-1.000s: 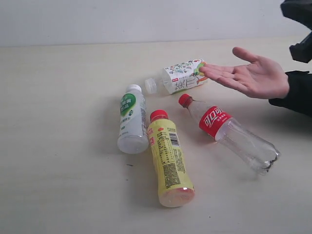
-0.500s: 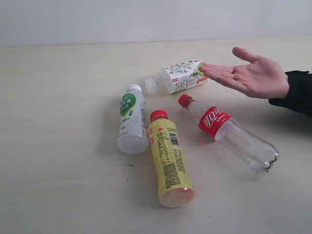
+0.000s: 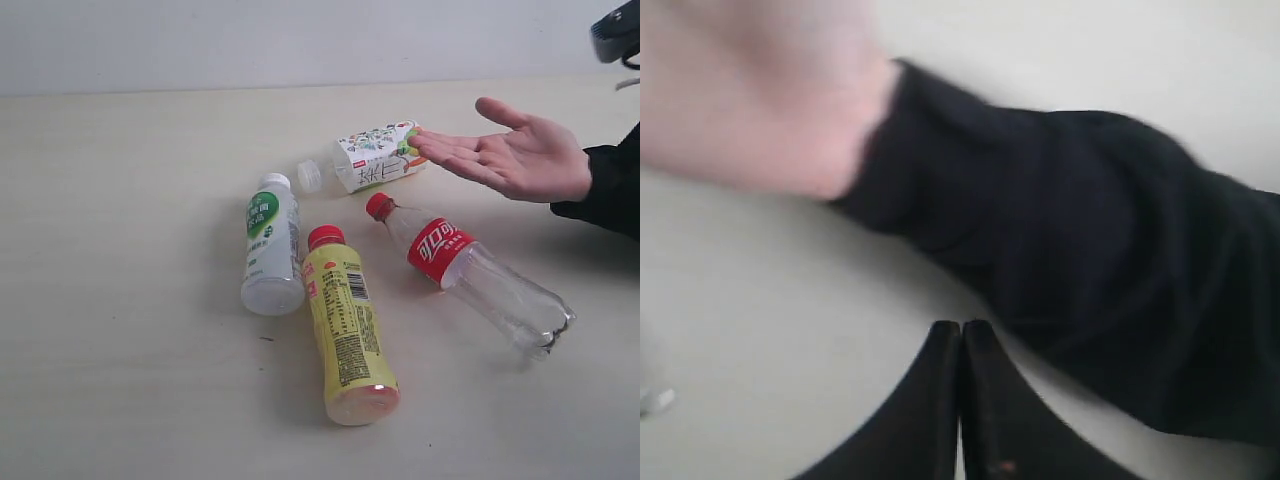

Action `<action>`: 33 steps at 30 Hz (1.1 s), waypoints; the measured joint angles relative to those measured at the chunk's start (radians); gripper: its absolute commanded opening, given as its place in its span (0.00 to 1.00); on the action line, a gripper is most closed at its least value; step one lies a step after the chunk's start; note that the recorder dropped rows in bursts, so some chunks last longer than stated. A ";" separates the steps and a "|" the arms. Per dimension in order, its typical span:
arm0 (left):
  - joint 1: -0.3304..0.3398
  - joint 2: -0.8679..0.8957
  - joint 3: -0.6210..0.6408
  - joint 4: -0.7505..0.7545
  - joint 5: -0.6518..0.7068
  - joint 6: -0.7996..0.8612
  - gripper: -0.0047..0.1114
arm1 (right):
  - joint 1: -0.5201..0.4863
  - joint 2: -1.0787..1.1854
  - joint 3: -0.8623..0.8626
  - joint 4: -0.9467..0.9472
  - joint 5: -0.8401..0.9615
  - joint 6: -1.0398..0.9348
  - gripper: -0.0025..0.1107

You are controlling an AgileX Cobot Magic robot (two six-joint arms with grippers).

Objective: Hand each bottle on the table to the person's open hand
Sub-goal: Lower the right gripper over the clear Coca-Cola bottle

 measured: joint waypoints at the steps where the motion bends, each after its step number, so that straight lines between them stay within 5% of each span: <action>1: 0.000 0.000 0.000 0.000 0.000 0.000 0.10 | 0.005 0.008 -0.006 0.073 0.024 -0.106 0.02; 6: 0.000 0.000 0.000 0.000 0.000 0.000 0.10 | 0.028 0.045 -0.012 0.422 0.083 -0.447 0.07; 8: 0.000 0.000 0.000 0.000 0.000 0.000 0.10 | 0.028 0.057 -0.012 0.511 0.083 -0.500 0.19; 11: 0.000 0.000 0.000 0.000 0.000 0.000 0.10 | 0.028 0.077 -0.012 0.542 0.098 -0.527 0.38; 13: 0.000 0.000 0.000 0.000 0.000 0.000 0.10 | 0.028 0.092 -0.012 0.546 0.124 -0.529 0.43; 18: 0.000 0.000 0.000 0.000 0.000 0.000 0.10 | 0.028 0.105 -0.012 0.578 0.135 -0.486 0.43; 22: 0.000 0.000 0.000 0.000 0.000 0.000 0.10 | 0.040 0.105 -0.012 0.603 0.126 -0.472 0.58; 33: 0.000 0.000 0.000 0.000 0.000 0.000 0.10 | 0.233 0.119 -0.012 0.562 0.079 -0.524 0.66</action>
